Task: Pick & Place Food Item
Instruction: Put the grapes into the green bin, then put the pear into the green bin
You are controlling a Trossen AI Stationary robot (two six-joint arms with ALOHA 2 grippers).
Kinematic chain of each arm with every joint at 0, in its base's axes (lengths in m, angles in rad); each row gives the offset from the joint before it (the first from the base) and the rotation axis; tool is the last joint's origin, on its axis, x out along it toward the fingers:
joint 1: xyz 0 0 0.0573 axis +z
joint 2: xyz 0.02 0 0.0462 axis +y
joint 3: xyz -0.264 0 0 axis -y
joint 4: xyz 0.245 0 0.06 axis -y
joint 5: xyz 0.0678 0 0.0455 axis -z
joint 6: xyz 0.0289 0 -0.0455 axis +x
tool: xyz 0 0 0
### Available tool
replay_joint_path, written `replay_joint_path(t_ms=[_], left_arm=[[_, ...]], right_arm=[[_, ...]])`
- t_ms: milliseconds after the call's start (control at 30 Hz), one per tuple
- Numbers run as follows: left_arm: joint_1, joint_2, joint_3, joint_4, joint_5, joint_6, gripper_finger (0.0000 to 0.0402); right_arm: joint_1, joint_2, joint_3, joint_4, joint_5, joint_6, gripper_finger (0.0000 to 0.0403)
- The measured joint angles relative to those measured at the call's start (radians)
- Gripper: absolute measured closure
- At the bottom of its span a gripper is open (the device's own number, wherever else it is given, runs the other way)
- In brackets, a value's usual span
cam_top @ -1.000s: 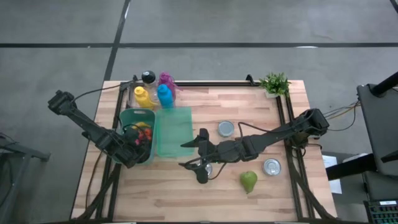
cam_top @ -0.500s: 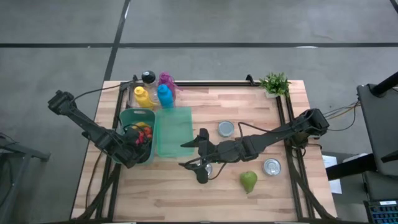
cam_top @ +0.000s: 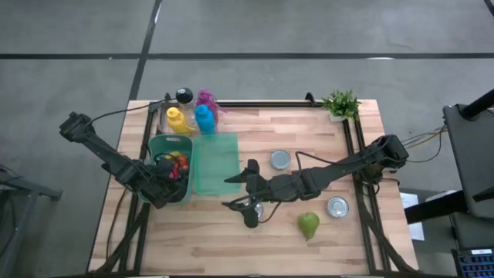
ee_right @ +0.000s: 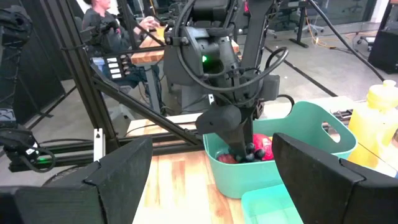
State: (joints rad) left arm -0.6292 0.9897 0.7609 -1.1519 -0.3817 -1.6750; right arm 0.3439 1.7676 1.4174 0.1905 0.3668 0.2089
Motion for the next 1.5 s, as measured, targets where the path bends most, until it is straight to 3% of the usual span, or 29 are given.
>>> replay_joint_path(t_ms=[233, 600, 733, 967, 1233, 1500], left_arm=[[0.0, -0.011, 0.047, -0.094, 0.053, -0.044, 0.0147], [0.0, -0.014, 0.112, -0.126, 0.0, -0.005, 0.0147], [-0.001, -0.013, 0.111, -0.018, -0.082, 0.13, 0.0147], [-0.023, -0.013, 0.111, 0.214, -0.334, 0.46, 0.0147], [-0.024, -0.013, 0.109, 0.408, -0.352, 0.776, 0.0147], [-0.058, -0.019, 0.108, 0.513, -0.343, 0.924, 0.0147]], right_arm=[[0.0, 0.0, 0.0, 0.0, 0.0, 0.0, 0.0074], [0.0, 0.0, 0.0, 0.0, 0.0, 0.0, 0.0074], [0.0, 0.0, 0.0, 0.0, 0.0, 0.0, 0.0074], [0.0, 0.0, 0.0, 0.0, 0.0, 0.0, 0.0074], [0.0, 0.0, 0.0, 0.0, 0.0, 0.0, 0.0074], [0.0, 0.0, 0.0, 0.0, 0.0, 0.0, 0.0074]])
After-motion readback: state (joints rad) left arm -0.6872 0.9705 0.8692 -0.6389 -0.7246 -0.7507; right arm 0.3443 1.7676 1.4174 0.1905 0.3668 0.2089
